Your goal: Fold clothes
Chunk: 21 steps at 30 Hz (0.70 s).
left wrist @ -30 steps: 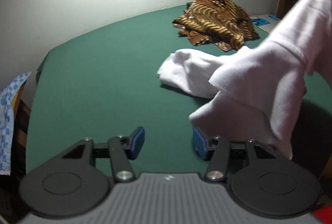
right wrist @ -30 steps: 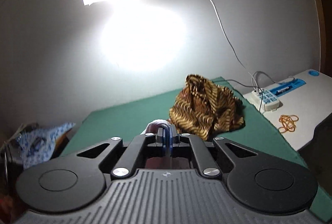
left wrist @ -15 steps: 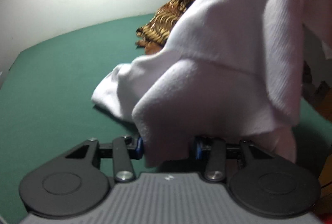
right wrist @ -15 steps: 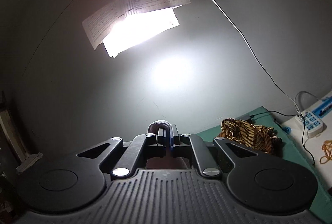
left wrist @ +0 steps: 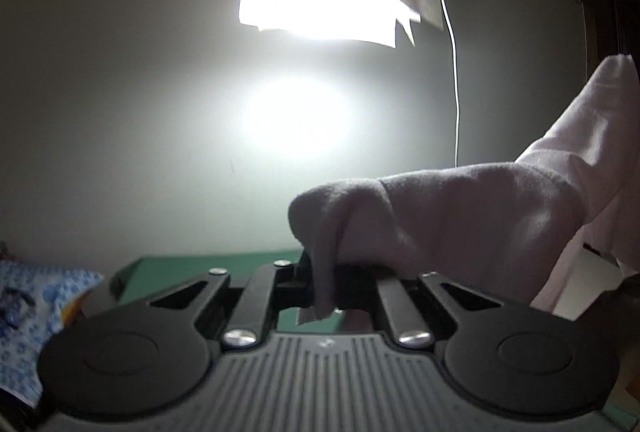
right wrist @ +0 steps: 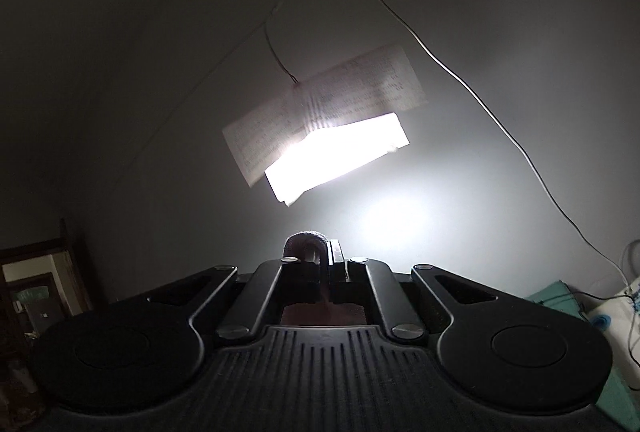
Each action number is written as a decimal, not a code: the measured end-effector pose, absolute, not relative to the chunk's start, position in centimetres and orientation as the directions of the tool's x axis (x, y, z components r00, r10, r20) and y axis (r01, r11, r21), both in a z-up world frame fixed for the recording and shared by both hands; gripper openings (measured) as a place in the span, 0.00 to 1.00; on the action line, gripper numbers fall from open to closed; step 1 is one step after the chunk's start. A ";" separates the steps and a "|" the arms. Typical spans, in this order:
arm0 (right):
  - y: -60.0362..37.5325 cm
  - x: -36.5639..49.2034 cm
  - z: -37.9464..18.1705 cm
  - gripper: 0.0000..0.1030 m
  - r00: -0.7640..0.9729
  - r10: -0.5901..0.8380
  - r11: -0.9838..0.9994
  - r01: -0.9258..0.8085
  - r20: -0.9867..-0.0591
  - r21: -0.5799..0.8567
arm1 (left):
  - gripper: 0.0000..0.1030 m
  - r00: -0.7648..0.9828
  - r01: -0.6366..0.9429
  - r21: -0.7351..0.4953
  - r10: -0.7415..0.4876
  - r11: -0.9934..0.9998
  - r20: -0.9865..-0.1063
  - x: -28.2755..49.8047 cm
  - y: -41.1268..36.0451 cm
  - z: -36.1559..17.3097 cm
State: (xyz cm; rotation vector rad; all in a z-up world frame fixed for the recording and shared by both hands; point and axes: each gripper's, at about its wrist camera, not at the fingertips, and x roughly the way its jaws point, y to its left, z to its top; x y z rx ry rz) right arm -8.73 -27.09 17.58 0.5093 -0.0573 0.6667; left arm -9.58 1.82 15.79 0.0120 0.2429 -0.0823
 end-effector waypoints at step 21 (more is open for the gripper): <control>-16.9 -16.2 29.6 0.03 0.695 0.545 0.642 -0.705 0.468 0.300 | 0.05 0.998 -0.065 0.111 0.067 0.992 -0.013 -14.4 13.8 32.8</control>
